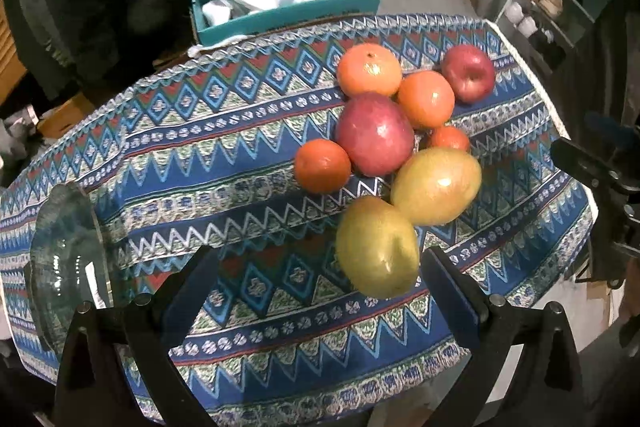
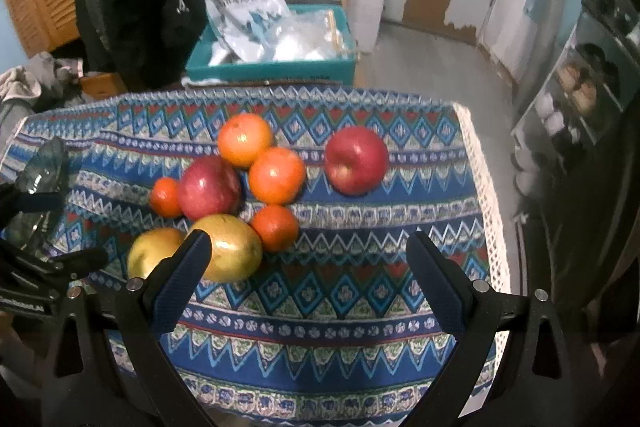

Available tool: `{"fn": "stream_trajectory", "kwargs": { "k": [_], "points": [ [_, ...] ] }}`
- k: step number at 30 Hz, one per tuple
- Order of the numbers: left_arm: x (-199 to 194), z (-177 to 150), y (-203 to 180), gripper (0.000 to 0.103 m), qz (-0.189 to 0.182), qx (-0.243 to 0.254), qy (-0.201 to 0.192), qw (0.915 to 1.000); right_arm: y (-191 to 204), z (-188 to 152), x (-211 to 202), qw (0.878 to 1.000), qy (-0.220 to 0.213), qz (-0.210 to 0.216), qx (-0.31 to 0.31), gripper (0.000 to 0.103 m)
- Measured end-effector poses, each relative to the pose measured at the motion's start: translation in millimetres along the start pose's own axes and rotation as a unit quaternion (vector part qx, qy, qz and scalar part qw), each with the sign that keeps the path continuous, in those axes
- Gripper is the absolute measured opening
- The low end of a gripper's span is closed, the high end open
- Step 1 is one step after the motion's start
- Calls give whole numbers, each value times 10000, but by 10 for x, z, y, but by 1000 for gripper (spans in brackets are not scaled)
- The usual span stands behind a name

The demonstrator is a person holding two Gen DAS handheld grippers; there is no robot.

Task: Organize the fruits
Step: 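Move the right tool to the small pear and close on it, then grasp the large pear with the left tool while the right tool holds the small pear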

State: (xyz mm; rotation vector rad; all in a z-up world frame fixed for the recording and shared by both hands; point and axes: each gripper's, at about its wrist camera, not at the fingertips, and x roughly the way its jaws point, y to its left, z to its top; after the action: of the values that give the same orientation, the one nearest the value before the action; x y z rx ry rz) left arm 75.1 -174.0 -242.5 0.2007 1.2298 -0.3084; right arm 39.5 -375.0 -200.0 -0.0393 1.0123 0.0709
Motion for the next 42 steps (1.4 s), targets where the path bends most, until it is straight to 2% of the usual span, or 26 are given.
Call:
{"fn": "stream_trajectory", "kwargs": {
  "k": [6, 12, 16, 23, 25, 27, 32, 37, 42],
  "points": [
    [233, 20, -79, 102, 4, 73, 234, 9997, -62, -70, 135, 9997, 189, 63, 102, 96],
    [412, 37, -149, 102, -230, 20, 427, 9988, -49, -107, 304, 9990, 381, 199, 148, 96],
    [531, 33, -208, 102, -204, 61, 531, 9984, -30, -111, 349, 9989, 419, 176, 92, 96],
    [734, 2, -223, 87, -502, -74, 739, 9960, -17, -81, 400, 9986, 450, 273, 112, 96],
    [767, -2, -233, 78, -675, -92, 737, 9950, -3, -79, 419, 9984, 486, 289, 94, 96],
    [778, -12, -241, 65, -917, -135, 726, 9931, 25, -81, 437, 9982, 507, 307, 57, 96],
    [774, -54, -273, 65, -1026, -321, 581, 9925, 104, -84, 473, 9976, 556, 406, -66, 96],
    [712, -75, -204, 65, -865, -251, 517, 9946, 195, -67, 534, 9960, 615, 625, -143, 96],
    [598, -80, -27, 65, -832, -387, 488, 9946, 369, -38, 655, 9931, 720, 858, -345, 96]
  ]
}}
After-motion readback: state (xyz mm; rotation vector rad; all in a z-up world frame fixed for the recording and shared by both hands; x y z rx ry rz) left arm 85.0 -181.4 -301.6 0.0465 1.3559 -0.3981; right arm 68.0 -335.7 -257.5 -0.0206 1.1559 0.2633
